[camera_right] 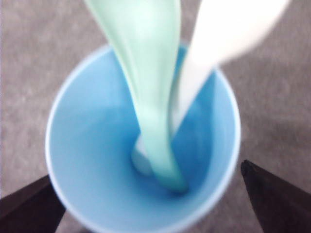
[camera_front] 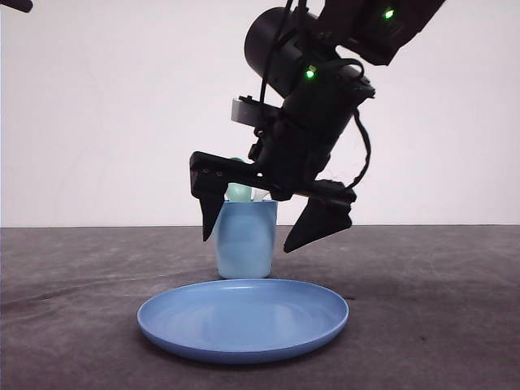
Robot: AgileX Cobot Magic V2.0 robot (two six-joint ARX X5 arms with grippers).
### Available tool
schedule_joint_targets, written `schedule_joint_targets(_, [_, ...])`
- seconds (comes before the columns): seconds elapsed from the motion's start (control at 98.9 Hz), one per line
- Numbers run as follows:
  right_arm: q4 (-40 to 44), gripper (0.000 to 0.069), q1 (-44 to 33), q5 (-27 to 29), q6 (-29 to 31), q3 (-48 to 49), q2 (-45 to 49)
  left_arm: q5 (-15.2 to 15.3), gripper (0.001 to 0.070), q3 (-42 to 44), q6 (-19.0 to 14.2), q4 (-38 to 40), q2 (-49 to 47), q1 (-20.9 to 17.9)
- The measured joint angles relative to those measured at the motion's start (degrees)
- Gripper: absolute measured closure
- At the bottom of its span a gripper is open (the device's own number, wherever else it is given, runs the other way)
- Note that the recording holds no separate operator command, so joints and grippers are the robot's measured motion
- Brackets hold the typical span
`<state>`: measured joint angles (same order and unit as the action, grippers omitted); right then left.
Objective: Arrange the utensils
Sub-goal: 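Lower the open right gripper around the cup and close it, then lift the cup and move it over the blue plate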
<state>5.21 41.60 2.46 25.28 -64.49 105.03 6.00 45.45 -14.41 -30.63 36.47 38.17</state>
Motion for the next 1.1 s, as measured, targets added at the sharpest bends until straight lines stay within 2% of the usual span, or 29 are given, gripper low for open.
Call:
schedule_joint_targets(0.293, [0.8,0.0019,-0.3,0.5,-1.5,-2.4,3.0,0.0,0.043,0.0,0.0,0.0,0.0,0.0])
schedule_joint_targets(0.435, [0.3,0.0153,-0.4,0.5,-2.5,-2.4,3.0,0.0,0.043,0.0,0.0,0.0,0.0,0.0])
schedule_joint_targets(0.647, [-0.1,0.0272,-0.3,0.7,-3.2,-2.4,3.0,0.0,0.043,0.0,0.0,-0.1,0.0,0.0])
schedule_joint_targets(0.91, [1.4,0.0284,-0.3,0.7,-4.3,-2.4,1.6,0.0,0.0433,0.0,0.0,-1.2,0.0,0.0])
schedule_joint_targets(1.103, [7.2,0.0284,0.6,0.8,-6.6,-2.4,-7.4,0.0,0.0433,0.0,0.0,-2.0,0.0,0.0])
